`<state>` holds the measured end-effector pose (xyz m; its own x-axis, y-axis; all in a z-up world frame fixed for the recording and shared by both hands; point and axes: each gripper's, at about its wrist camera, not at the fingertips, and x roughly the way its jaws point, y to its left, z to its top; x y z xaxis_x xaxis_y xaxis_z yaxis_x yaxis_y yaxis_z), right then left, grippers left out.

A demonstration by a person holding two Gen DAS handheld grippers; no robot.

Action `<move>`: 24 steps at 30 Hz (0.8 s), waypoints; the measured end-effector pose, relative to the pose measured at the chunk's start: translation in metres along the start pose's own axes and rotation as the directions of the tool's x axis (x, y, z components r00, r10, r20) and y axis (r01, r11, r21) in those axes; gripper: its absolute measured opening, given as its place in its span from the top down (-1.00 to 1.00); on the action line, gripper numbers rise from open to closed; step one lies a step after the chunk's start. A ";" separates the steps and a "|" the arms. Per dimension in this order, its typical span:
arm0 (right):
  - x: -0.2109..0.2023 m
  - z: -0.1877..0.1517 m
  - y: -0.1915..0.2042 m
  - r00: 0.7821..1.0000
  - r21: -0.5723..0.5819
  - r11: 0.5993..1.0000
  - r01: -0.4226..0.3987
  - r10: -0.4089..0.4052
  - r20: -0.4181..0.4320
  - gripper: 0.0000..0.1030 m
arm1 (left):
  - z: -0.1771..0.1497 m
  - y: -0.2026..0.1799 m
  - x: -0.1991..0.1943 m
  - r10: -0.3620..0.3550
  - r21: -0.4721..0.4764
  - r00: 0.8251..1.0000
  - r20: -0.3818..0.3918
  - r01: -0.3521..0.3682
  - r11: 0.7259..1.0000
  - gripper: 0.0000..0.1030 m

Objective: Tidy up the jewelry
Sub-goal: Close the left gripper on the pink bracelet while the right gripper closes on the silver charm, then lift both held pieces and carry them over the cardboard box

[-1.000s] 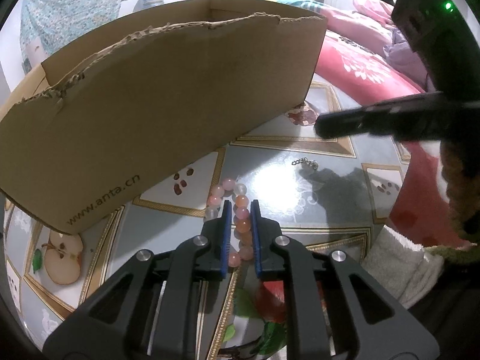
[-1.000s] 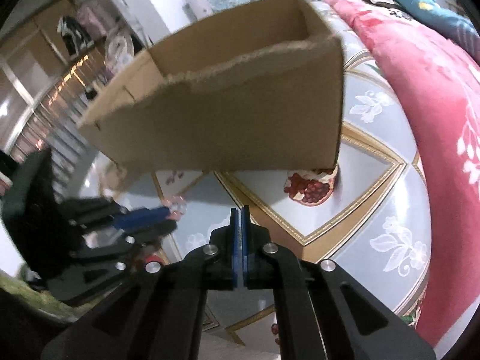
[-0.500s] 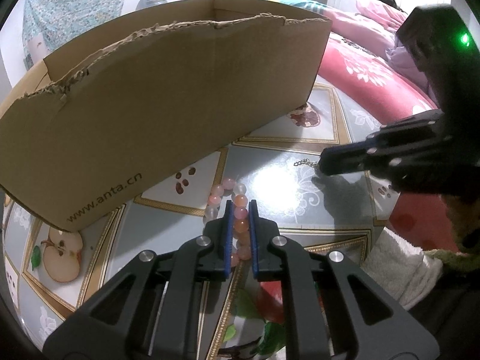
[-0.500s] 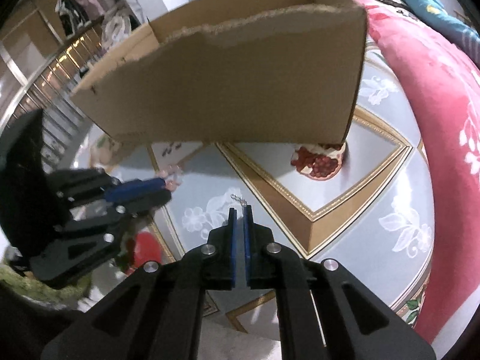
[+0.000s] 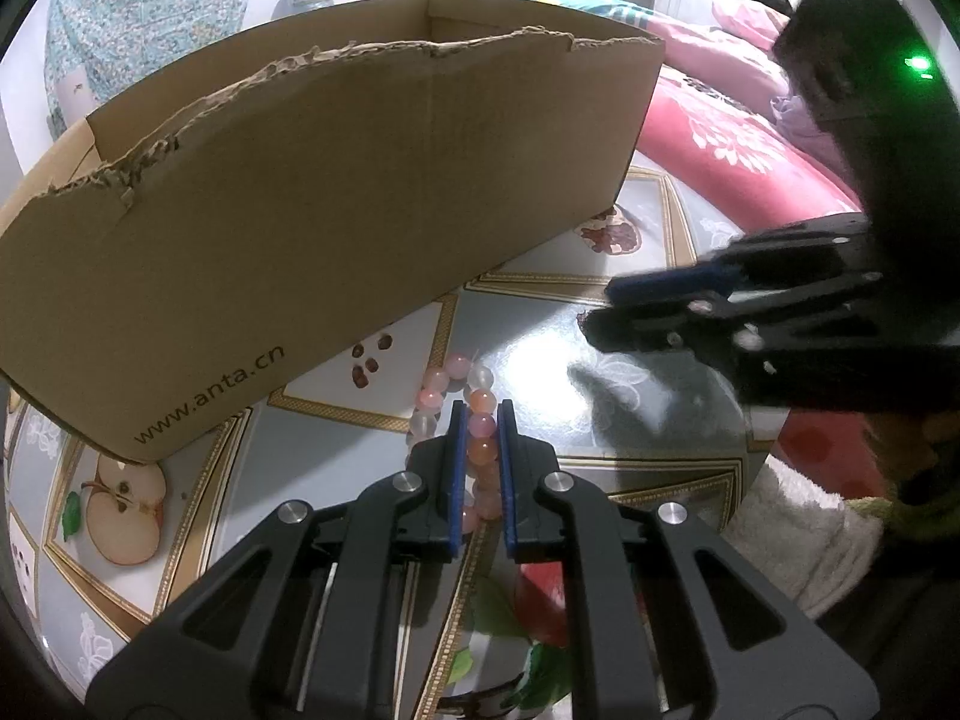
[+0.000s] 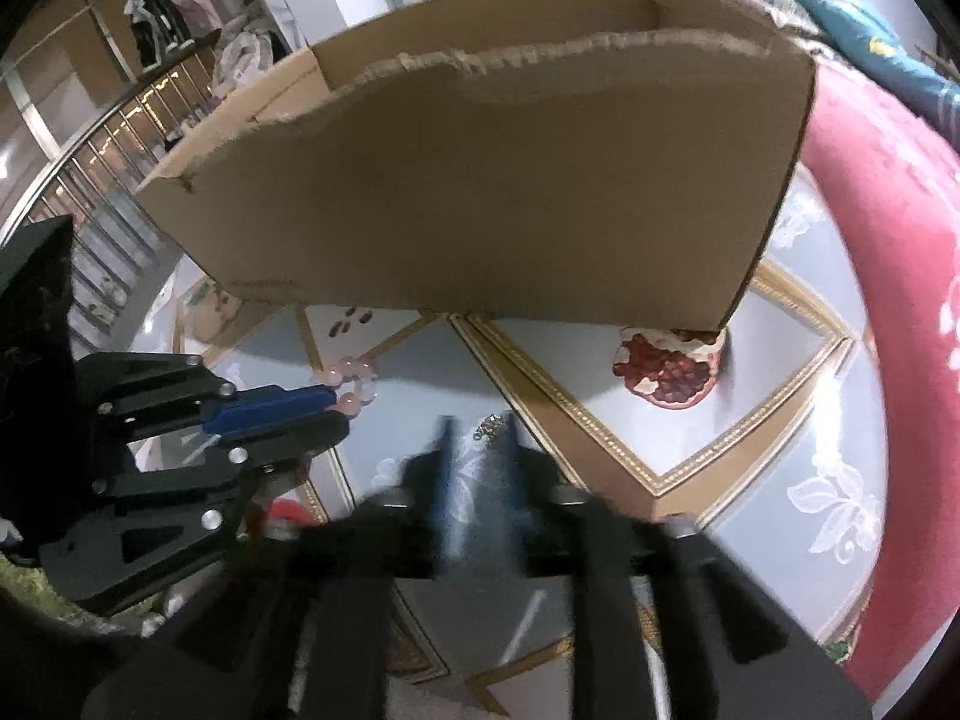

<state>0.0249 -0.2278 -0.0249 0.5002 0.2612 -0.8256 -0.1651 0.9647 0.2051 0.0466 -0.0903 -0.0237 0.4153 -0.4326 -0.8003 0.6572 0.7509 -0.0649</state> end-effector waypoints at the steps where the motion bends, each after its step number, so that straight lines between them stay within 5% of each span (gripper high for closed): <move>1: -0.003 -0.001 0.001 1.000 -0.010 1.000 0.013 -0.013 0.013 0.30 | 0.000 0.000 0.000 0.000 0.000 1.000 0.000 0.000 1.000 0.83; 8: 0.006 0.000 0.009 0.997 -0.086 0.993 0.080 -0.078 0.024 0.30 | 0.001 0.000 0.000 -0.001 0.002 1.000 0.000 0.001 1.000 0.82; 11: 0.013 -0.002 0.017 0.992 -0.149 0.981 0.121 -0.116 0.043 0.48 | 0.001 -0.001 0.001 -0.002 0.000 1.000 0.000 0.002 1.000 0.82; 17: 0.014 -0.002 0.014 0.994 -0.144 0.984 0.103 -0.095 0.056 0.82 | 0.002 0.001 0.001 -0.006 -0.003 1.000 0.001 0.006 1.000 0.82; 24: 0.012 -0.002 0.005 0.998 -0.089 0.995 0.043 -0.038 0.057 0.92 | 0.003 0.002 0.001 -0.008 -0.004 1.000 0.004 0.008 1.000 0.82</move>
<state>0.0280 -0.2200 -0.0352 0.5542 0.2256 -0.8012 -0.2183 0.9683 0.1217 0.0500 -0.0910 -0.0234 0.4127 -0.4401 -0.7975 0.6575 0.7499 -0.0736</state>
